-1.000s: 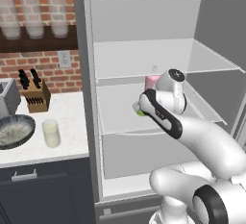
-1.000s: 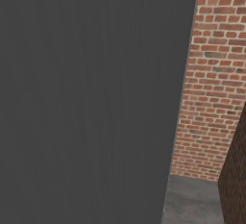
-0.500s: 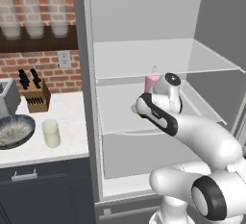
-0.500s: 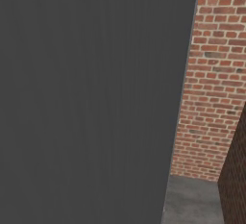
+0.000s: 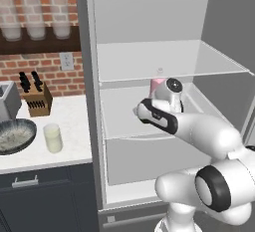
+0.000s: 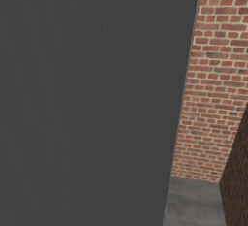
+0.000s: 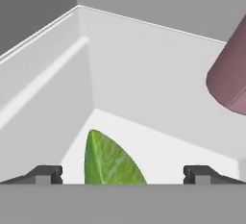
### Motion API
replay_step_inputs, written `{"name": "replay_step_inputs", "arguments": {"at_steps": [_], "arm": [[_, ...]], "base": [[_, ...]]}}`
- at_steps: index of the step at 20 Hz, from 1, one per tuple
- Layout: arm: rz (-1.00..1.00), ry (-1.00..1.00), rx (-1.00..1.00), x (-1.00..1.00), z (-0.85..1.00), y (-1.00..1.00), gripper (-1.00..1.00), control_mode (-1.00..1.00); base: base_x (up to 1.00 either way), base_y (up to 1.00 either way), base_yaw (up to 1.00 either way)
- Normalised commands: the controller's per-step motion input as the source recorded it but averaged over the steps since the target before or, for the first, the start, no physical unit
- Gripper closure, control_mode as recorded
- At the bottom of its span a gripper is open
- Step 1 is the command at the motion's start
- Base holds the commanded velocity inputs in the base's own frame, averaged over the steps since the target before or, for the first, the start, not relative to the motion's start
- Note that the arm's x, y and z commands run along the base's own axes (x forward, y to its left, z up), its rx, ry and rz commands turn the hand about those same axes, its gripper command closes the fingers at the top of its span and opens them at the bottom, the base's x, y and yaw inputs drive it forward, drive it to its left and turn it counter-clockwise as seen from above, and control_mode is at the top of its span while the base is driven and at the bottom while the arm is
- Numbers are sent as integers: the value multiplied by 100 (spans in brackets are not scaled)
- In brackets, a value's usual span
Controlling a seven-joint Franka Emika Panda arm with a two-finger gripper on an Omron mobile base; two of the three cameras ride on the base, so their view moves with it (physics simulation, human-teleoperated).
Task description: Grab a lemon wedge from the fridge and one ice cube from the ice bowl, and put them in the glass of lemonade.
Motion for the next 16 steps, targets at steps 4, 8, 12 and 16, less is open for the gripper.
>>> {"name": "replay_step_inputs", "arguments": {"at_steps": [4,8,12,16], "arm": [[0,1,-1,16,-9,1,-100,-100],[0,2,0,-1,-9,0,-100,-100],[0,0,0,-9,-1,0,-100,-100],[0,0,0,-3,0,0,-100,-100]], "base": [[0,0,0],[0,0,0],[0,0,0],[0,0,0]]}}
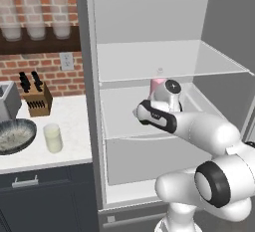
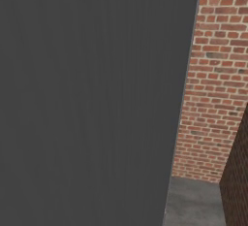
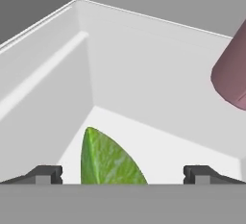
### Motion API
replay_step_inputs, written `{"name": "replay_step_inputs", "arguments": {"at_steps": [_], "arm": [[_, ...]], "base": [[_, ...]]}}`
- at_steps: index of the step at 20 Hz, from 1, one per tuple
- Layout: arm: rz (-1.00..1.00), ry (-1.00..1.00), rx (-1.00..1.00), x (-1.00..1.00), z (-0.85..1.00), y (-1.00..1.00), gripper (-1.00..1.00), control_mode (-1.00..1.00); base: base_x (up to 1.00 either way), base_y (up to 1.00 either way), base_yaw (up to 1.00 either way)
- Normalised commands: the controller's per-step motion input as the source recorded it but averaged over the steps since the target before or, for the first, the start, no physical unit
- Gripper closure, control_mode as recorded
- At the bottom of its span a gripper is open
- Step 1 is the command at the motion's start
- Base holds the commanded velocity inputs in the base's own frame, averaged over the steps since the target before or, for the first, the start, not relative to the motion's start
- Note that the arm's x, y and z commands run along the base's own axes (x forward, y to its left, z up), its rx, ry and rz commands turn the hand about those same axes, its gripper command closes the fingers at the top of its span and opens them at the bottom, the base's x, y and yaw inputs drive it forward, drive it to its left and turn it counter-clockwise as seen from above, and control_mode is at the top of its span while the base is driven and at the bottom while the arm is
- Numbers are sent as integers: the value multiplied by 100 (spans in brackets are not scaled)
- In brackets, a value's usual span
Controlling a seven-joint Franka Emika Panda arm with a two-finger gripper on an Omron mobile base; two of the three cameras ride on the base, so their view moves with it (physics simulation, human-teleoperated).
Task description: Grab a lemon wedge from the fridge and one ice cube from the ice bowl, and put them in the glass of lemonade.
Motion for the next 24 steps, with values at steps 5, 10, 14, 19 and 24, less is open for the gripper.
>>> {"name": "replay_step_inputs", "arguments": {"at_steps": [5,10,14,19,24], "arm": [[0,14,-2,9,0,1,-100,-100],[0,25,-4,17,0,2,-100,-100],[0,8,0,0,-12,0,-100,-100],[0,1,0,-5,-25,0,-100,-100],[0,-4,0,-22,-10,0,-100,-100]], "base": [[0,0,0],[0,0,0],[0,0,0],[0,0,0],[0,0,0]]}}
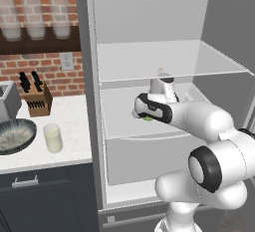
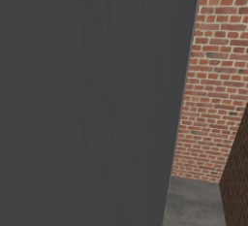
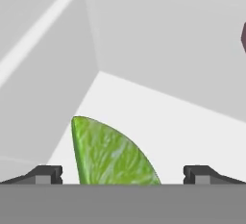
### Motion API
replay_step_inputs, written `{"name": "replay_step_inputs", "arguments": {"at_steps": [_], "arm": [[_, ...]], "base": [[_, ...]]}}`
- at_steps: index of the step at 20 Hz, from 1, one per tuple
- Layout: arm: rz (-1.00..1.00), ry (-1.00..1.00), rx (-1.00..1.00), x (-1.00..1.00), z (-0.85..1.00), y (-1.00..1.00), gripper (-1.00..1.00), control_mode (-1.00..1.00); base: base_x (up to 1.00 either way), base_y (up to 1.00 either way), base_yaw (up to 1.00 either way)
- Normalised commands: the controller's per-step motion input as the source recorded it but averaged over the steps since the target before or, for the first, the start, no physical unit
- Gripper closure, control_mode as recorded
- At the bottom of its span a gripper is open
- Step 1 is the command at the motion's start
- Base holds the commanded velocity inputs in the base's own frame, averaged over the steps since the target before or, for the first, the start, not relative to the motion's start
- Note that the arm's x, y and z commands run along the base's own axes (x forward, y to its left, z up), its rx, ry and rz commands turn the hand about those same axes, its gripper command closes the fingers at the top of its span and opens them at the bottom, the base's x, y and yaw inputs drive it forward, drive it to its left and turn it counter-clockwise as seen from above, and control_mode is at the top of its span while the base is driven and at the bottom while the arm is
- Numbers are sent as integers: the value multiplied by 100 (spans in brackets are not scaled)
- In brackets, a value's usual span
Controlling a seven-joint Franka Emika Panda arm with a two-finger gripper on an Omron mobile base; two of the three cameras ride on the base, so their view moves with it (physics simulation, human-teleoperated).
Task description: Grab a lemon wedge from the fridge and one ice cube from the ice bowl, and put them in the glass of lemonade.
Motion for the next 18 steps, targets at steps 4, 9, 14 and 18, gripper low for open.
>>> {"name": "replay_step_inputs", "arguments": {"at_steps": [4,9,14,18], "arm": [[0,-12,0,-27,-7,0,-100,-100],[0,-2,0,-3,-16,0,-100,-100],[0,0,0,0,-30,0,-100,-100],[0,0,0,0,-25,0,-100,-100]], "base": [[0,0,0],[0,0,0],[0,0,0],[0,0,0]]}}
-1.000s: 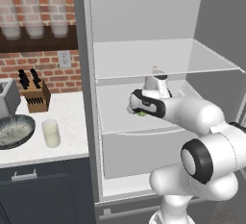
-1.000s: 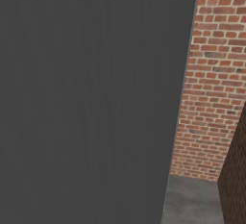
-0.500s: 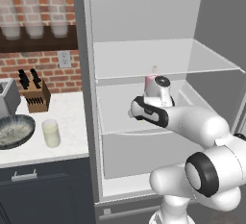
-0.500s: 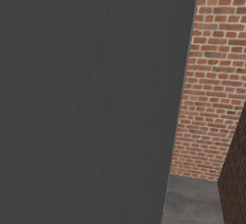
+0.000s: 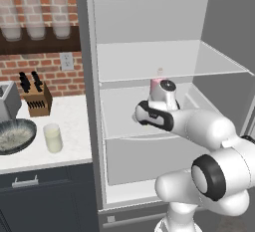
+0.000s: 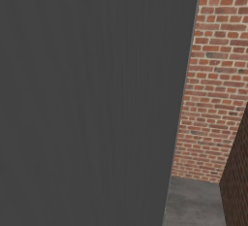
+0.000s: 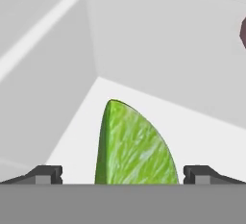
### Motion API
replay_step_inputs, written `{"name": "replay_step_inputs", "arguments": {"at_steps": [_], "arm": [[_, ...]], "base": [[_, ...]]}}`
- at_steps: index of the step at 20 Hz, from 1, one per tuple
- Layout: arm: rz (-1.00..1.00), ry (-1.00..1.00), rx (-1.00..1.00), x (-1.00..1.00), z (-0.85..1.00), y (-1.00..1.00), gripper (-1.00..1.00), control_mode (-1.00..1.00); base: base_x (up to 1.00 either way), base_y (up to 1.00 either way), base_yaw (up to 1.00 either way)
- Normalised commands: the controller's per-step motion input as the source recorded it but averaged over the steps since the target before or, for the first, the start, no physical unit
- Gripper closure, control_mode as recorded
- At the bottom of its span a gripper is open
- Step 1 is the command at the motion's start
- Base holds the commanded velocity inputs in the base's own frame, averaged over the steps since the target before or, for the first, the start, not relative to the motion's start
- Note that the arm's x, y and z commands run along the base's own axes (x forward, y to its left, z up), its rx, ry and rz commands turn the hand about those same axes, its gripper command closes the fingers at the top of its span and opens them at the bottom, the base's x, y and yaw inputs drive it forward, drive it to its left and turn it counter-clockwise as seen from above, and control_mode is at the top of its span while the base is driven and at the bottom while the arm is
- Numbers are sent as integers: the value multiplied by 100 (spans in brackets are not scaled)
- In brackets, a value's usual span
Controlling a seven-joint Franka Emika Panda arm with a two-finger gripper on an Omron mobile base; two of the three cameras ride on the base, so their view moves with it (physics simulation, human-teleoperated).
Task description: Grab a lemon wedge from the fridge and one ice cube from the ice bowl, and put them in the glass of lemonade.
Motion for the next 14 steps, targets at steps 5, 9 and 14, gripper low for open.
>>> {"name": "replay_step_inputs", "arguments": {"at_steps": [5,9,14], "arm": [[0,0,0,0,-9,0,-100,-100],[0,0,0,-4,-8,0,100,-100],[0,0,0,-6,-2,0,100,-100]], "base": [[0,0,0],[0,0,0],[0,0,0]]}}
